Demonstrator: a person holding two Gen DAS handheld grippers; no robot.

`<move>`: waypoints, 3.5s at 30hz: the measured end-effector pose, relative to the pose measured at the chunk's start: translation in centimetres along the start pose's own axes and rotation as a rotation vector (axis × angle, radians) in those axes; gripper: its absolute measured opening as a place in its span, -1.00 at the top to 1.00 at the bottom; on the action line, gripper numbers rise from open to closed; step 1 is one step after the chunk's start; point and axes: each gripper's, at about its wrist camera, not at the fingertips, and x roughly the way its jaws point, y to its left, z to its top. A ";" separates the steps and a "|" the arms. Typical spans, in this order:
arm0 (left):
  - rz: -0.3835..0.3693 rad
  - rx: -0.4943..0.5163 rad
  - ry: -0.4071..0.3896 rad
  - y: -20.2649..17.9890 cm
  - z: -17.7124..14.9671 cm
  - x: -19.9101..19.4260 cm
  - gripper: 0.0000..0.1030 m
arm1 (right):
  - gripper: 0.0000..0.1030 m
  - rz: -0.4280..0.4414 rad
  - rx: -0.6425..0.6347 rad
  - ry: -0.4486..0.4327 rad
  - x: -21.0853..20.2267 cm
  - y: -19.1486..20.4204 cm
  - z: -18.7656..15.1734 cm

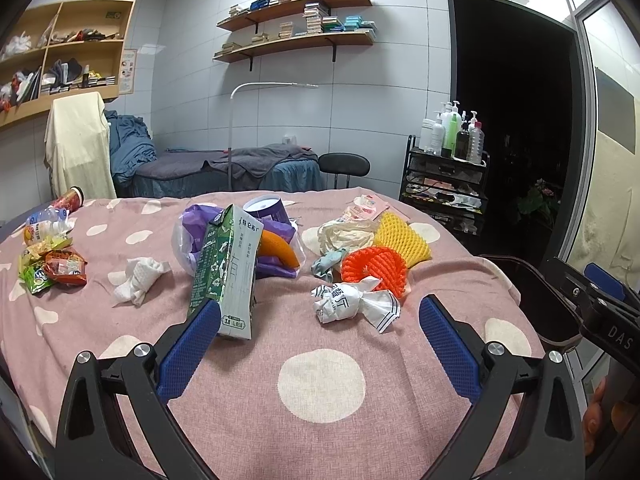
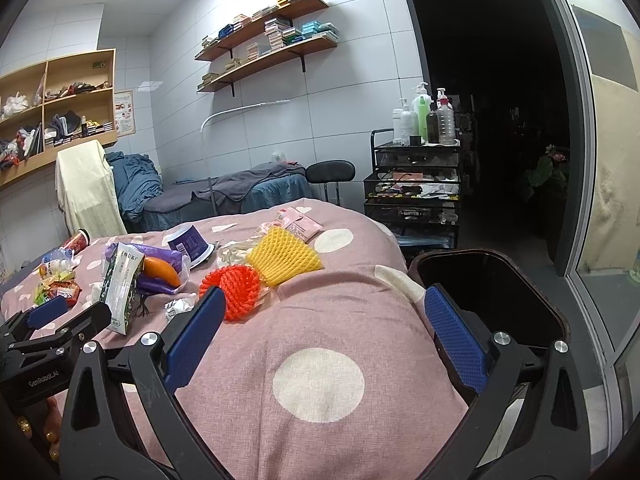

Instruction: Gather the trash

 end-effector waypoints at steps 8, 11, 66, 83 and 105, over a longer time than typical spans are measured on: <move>-0.004 -0.003 0.005 0.0 0.0 0.0 -0.90 | -0.91 0.004 0.002 0.004 0.0 0.1 -0.1; -0.004 -0.005 0.007 0.1 -0.1 0.1 -0.90 | -0.91 0.004 0.002 0.006 0.1 0.0 -0.1; -0.023 -0.019 0.094 2.8 -1.0 1.8 -0.90 | -0.91 0.112 -0.114 0.189 3.9 3.1 -0.6; -0.076 -0.162 0.301 11.1 1.4 8.6 -0.75 | -0.91 0.385 -0.273 0.415 11.2 10.2 0.3; -0.118 -0.166 0.346 10.4 0.7 9.6 0.03 | 0.50 0.480 -0.331 0.564 15.0 13.5 -1.0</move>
